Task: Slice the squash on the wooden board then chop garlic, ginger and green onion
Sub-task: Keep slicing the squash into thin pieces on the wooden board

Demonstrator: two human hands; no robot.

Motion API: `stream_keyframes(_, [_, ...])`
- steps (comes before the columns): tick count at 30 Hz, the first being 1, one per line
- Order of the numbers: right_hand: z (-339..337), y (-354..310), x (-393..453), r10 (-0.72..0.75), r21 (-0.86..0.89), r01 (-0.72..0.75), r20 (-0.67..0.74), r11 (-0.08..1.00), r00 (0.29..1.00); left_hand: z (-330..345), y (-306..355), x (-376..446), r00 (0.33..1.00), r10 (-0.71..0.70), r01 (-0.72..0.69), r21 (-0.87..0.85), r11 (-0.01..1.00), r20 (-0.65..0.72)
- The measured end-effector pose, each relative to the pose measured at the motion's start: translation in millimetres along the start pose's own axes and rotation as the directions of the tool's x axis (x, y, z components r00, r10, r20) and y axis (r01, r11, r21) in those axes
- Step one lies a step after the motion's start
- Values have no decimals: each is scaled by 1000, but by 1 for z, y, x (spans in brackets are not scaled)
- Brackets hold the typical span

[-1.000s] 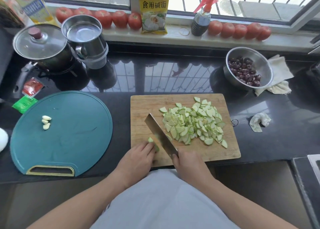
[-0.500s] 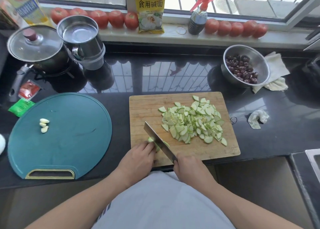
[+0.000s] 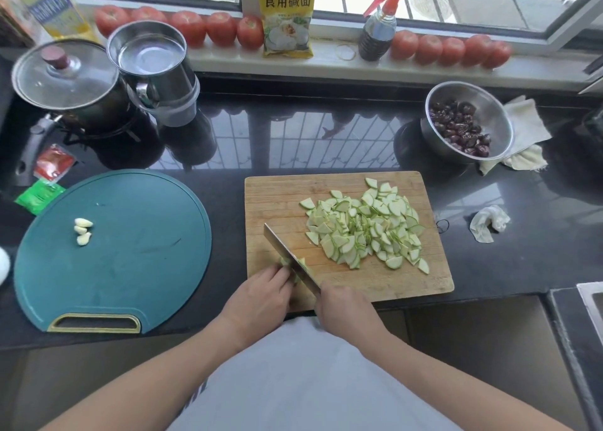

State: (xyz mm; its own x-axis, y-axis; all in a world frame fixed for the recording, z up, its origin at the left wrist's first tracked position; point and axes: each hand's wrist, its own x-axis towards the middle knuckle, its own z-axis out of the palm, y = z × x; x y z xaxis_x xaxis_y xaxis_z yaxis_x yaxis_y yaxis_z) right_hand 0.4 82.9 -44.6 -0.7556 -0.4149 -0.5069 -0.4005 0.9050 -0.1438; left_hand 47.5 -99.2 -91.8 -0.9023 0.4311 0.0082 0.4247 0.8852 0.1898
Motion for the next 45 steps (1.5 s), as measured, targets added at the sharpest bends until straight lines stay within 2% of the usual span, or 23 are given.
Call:
stream_keyframes(5, [-4, -13, 20, -50, 115, 63, -108, 991, 993, 1, -1, 0, 1000, 19, -19, 37, 999, 8])
stream_keyframes(8, [-6, -5, 17, -21, 186, 46, -136, 981, 991, 0, 2, -1, 1000, 20, -20, 35, 999, 5])
stream_keyframes(12, [-8, 3, 1, -22, 226, 57, -153, 972, 988, -4, 2, -5, 999, -44, 44, -27, 999, -2])
stream_keyframes(18, [-5, 9, -15, -35, 113, 45, -90, 993, 995, -7, 3, -5, 999, -41, 41, -29, 999, 22])
stream_keyframes(23, [2, 9, -14, 19, 60, -17, -40, 998, 999, -6, 5, -3, 997, -73, 73, -21, 997, 1])
stream_keyframes(26, [4, 3, -6, -3, -5, 3, -32, 1000, 999, -3, 4, -3, 998, -67, 67, -6, 998, -4])
stream_keyframes(33, [-5, -16, 22, -27, 173, 52, -142, 984, 989, 2, 5, -5, 1000, -25, 25, 39, 999, -15])
stream_keyframes(36, [-7, -8, 10, -19, 220, 58, -176, 974, 984, 0, 4, -9, 998, -44, 44, 5, 999, -36])
stream_keyframes(39, [-2, 3, -6, -21, 184, 48, -142, 982, 990, -2, 5, -8, 996, -66, 64, -24, 998, -59])
stream_keyframes(45, [6, 8, -15, -1, 90, 7, -64, 996, 998, -5, 6, -8, 995, -102, 100, -64, 993, -22])
